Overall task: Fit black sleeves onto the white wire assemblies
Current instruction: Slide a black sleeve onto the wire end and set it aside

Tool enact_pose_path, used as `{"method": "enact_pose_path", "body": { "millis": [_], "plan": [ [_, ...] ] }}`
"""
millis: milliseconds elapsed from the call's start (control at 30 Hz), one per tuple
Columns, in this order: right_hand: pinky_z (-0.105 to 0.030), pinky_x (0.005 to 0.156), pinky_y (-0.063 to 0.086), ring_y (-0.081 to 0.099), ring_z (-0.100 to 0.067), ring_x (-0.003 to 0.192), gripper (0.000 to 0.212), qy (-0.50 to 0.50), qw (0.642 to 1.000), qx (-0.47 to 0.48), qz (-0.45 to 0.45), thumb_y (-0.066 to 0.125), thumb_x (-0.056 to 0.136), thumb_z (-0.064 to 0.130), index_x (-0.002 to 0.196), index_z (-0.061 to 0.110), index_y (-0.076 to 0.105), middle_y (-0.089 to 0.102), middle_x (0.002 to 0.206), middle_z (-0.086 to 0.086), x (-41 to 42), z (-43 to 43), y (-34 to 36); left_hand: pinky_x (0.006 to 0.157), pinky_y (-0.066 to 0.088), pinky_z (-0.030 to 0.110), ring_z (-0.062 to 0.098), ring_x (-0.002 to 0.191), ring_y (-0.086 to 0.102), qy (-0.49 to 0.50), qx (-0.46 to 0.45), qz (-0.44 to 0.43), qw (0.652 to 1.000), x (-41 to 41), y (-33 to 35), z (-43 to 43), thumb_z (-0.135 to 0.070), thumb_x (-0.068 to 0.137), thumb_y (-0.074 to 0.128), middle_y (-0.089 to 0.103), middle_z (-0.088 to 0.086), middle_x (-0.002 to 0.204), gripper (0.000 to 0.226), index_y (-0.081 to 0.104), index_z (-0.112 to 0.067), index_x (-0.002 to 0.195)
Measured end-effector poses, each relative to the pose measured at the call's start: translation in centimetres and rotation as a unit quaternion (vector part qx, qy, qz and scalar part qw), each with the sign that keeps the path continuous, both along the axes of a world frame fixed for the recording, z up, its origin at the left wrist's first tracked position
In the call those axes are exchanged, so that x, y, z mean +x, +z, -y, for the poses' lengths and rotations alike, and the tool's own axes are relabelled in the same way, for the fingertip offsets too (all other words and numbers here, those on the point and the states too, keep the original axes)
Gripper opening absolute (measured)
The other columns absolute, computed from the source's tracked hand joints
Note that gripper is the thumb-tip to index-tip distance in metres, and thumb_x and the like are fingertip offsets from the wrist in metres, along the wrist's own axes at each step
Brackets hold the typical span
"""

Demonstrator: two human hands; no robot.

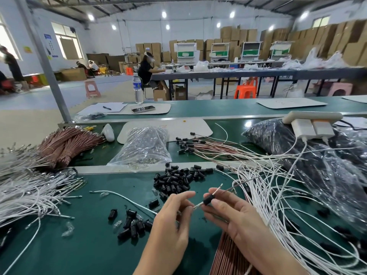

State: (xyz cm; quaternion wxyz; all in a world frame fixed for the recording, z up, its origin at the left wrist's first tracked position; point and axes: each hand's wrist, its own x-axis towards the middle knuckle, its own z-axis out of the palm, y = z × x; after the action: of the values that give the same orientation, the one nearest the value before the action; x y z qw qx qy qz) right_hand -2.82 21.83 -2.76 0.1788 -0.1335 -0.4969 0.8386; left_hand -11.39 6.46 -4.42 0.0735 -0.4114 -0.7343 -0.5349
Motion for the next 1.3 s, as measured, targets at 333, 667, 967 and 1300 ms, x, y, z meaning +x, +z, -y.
{"method": "enact_pose_path", "body": {
  "millis": [333,667,967,1300],
  "plan": [
    [-0.023,0.085,0.057,0.073,-0.023,0.106,0.032,0.025,0.994,0.105,0.024,0.088,0.075,0.028,0.105,0.019,0.08,0.077,0.109,-0.01,-0.1,0.5,-0.5,0.076,0.047,0.013,0.008,0.095,0.064,-0.01,-0.016,-0.011,1.0,0.2,-0.2,-0.3,-0.028,0.097,0.062,0.062,-0.019,0.102,0.021,0.063,-0.039,0.115],
    [-0.028,0.071,0.061,0.075,-0.019,0.091,0.038,-0.04,0.99,0.126,0.043,0.079,0.066,0.043,0.094,0.017,0.082,0.078,0.098,-0.007,0.0,0.7,0.2,0.08,0.044,0.008,-0.002,0.097,0.063,0.0,-0.038,0.003,0.999,0.0,-0.2,-0.2,-0.024,0.092,0.07,0.065,-0.026,0.099,0.034,0.061,-0.056,0.099],
    [-0.025,0.06,0.059,0.071,-0.013,0.075,0.027,-0.1,0.995,0.009,-0.009,0.078,0.066,0.034,0.085,0.015,0.083,0.076,0.088,-0.006,1.1,-1.2,1.6,0.089,0.038,0.01,0.001,0.105,0.051,0.076,-0.047,-0.064,0.994,-0.3,0.9,0.6,-0.052,0.089,0.05,0.06,-0.031,0.105,0.016,0.058,-0.053,0.103],
    [-0.018,0.068,0.057,0.066,-0.006,0.071,0.017,-0.229,0.955,-0.169,-0.086,0.076,0.083,0.039,0.088,0.023,0.079,0.071,0.089,0.006,3.7,-4.1,2.7,0.083,0.045,0.024,0.013,0.095,0.055,0.148,-0.038,-0.135,0.979,-1.4,2.2,2.6,-0.034,0.091,0.057,0.063,-0.021,0.102,0.025,0.071,-0.025,0.111]
  ]
}}
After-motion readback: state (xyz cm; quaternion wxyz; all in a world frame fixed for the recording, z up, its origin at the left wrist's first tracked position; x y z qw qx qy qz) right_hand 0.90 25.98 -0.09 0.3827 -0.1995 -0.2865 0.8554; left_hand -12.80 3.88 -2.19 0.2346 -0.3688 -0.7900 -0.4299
